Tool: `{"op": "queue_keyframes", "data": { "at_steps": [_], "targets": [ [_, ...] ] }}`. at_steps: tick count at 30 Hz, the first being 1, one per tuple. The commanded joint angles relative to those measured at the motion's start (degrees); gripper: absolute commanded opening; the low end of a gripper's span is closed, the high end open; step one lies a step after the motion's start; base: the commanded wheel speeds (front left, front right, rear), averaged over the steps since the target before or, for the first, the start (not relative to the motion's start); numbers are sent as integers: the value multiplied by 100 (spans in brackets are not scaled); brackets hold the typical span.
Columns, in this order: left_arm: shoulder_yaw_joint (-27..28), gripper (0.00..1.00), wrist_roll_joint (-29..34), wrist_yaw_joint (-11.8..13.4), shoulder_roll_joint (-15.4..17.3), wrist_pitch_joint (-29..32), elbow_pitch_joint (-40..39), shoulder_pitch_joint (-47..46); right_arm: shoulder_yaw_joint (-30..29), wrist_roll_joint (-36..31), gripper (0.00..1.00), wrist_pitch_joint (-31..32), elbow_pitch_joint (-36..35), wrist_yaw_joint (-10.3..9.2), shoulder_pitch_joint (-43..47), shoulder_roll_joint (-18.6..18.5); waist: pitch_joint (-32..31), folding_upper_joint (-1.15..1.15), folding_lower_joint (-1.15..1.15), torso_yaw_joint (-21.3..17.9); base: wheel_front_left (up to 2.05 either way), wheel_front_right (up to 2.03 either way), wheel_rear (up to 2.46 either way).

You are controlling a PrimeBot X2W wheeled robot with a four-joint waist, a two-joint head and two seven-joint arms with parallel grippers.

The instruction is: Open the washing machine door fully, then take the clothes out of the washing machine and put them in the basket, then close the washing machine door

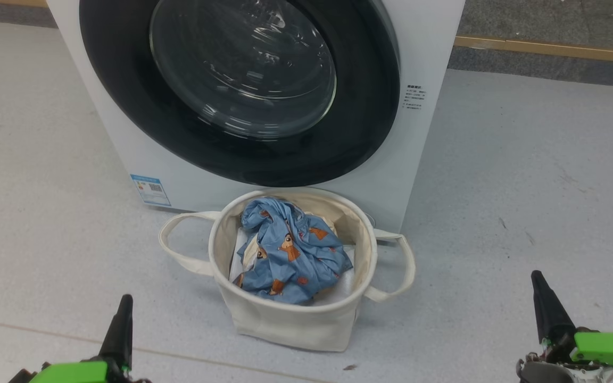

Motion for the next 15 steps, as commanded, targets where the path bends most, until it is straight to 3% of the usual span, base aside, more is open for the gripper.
{"op": "queue_keyframes", "data": {
  "at_steps": [1,15],
  "targets": [
    [194,0,-18,-41,38,47,-206,-249,102,-33,0,40,-174,1,-289,-44,0,0,0,0,0,0,0],
    [194,0,-18,-41,38,47,-206,-249,99,-36,0,43,-174,1,-289,-42,0,0,0,0,0,0,0]
  ]
}}
